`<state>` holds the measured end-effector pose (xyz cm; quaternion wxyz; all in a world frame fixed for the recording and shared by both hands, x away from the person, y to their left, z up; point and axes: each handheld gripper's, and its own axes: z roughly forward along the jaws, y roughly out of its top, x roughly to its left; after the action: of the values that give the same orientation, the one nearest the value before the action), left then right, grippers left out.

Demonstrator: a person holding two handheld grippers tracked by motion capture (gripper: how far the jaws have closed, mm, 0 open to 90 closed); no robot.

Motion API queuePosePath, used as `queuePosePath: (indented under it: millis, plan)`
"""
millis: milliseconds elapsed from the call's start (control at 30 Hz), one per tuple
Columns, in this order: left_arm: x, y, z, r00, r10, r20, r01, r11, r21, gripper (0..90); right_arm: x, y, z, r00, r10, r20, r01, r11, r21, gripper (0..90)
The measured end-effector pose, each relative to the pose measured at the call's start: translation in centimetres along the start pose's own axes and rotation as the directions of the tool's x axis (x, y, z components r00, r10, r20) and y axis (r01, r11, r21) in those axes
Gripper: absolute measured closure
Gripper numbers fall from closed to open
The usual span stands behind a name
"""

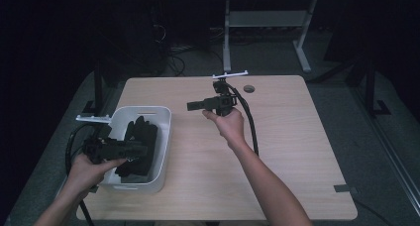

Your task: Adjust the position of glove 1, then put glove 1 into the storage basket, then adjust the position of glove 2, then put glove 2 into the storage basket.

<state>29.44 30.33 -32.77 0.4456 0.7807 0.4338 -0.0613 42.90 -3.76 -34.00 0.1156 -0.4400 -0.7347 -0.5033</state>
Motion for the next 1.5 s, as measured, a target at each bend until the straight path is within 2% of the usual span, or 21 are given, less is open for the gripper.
queuePosePath:
  millis: [233,733,1133,1500]
  plan:
    - [-0.8,0.8,0.8,0.9995,0.019,0.025,-0.019,0.9998,0.004,47.8,-0.5,-0.3,-1.5,0.9999,0.014,0.009,-0.014,1.0,-0.013,47.0]
    - [-2.1,1.8,2.4,0.9977,0.056,0.039,-0.057,0.9979,0.03,46.5,-2.1,-1.3,-4.5,0.9983,0.041,0.041,-0.039,0.998,-0.047,46.8]
    - [-2.4,1.9,2.9,0.9971,0.06,0.046,-0.062,0.9975,0.034,46.3,-3.0,-1.9,-6.1,0.9964,0.057,0.062,-0.053,0.997,-0.063,46.5]
    - [-3.5,2.7,4.9,0.9935,0.086,0.074,-0.09,0.9944,0.054,45.9,-4.5,-3.1,-8.1,0.9925,0.096,0.075,-0.09,0.992,-0.085,45.9]
